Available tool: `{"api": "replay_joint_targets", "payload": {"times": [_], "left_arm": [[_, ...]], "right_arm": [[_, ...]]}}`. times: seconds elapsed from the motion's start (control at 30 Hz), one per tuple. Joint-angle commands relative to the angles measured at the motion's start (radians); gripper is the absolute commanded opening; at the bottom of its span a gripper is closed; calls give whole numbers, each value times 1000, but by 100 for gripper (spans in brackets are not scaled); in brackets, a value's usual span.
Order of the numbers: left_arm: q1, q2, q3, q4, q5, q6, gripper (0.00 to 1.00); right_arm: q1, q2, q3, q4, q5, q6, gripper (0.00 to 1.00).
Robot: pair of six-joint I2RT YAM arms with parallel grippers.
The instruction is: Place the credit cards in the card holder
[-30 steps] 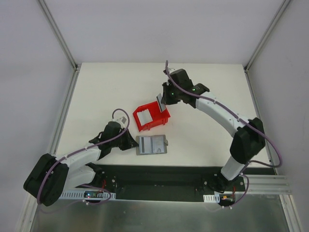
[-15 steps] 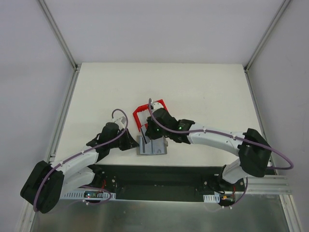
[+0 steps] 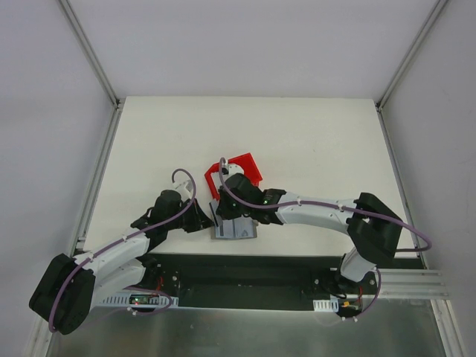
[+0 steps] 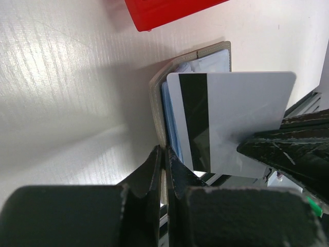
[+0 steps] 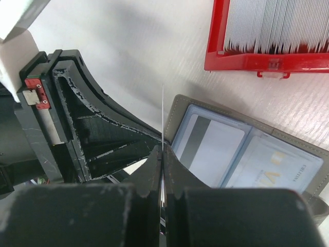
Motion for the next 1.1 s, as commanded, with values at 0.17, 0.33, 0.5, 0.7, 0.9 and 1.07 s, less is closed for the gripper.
{"api": "replay_joint_targets", "payload": {"times": [0.17, 0.33, 0.5, 0.7, 0.9, 1.07], "left_arm": [[3, -13, -5, 12, 22, 25, 0], [3, -11, -8, 12, 19, 25, 0], [3, -8, -10, 10, 17, 25, 0], [3, -8, -8, 12, 17, 26, 0], [3, 1, -10, 12, 14, 26, 0], [3, 10, -11, 12, 10, 28, 0]], "right_arm": [[9, 31, 13, 35, 11, 29, 0], [11, 22, 5, 29, 46, 18, 0], [11, 10, 2, 5, 65, 9, 1], [9, 5, 10, -25, 77, 0, 0], [9, -24, 7, -49, 103, -10, 0], [11, -50, -1, -60, 112, -13, 0]]}}
